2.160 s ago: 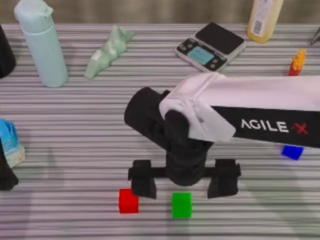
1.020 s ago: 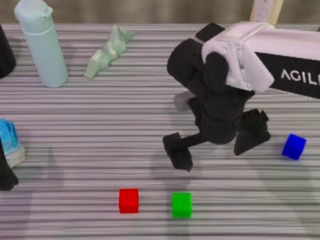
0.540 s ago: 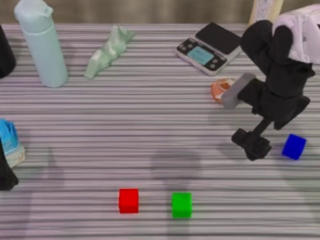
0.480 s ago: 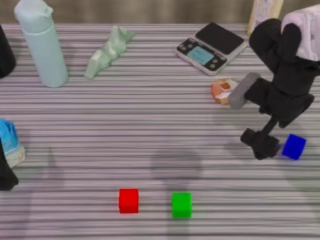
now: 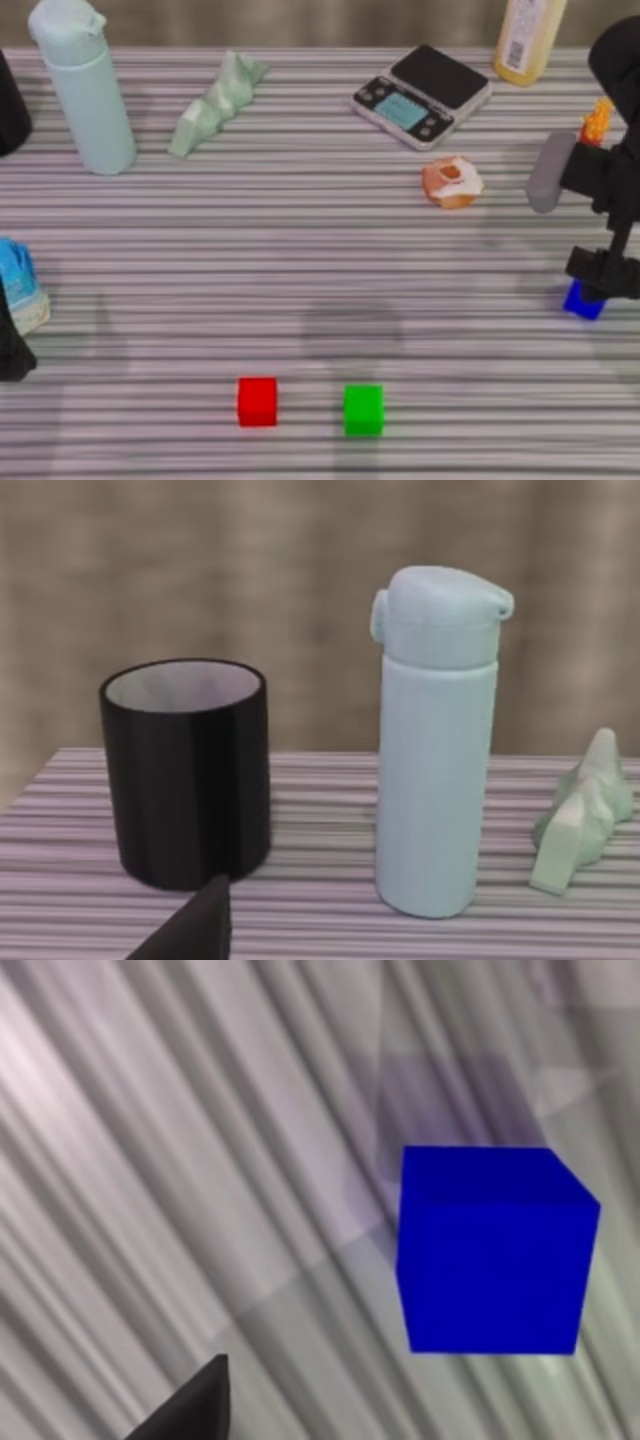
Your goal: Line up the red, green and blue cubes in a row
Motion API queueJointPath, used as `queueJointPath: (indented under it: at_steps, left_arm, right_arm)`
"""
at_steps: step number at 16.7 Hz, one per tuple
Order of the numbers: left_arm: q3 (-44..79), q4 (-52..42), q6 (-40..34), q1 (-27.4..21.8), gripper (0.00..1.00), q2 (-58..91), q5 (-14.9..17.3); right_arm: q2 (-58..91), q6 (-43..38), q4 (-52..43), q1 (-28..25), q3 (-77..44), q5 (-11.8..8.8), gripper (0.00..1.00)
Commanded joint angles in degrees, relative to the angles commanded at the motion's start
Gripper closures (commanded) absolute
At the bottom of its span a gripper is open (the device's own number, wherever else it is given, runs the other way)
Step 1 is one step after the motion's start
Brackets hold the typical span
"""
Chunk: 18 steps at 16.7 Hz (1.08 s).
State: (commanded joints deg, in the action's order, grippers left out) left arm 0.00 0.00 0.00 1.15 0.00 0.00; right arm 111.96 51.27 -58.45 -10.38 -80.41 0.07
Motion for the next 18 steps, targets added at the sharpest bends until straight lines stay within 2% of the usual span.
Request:
queueJointPath:
  at_steps: [6, 14, 18]
  left_arm:
    - [0.0, 0.0, 0.0, 0.0, 0.00, 0.0, 0.0]
    - [0.0, 0.0, 0.0, 0.0, 0.00, 0.0, 0.0]
    - [0.0, 0.0, 0.0, 0.0, 0.00, 0.0, 0.0]
  right_arm:
    - [0.7, -0.1, 0.9, -0.2, 0.4, 0.0, 0.00]
    - [8.1, -0.2, 17.0, -0.1, 8.7, 0.1, 0.00]
    - [8.9, -0.2, 18.3, -0.1, 9.4, 0.1, 0.00]
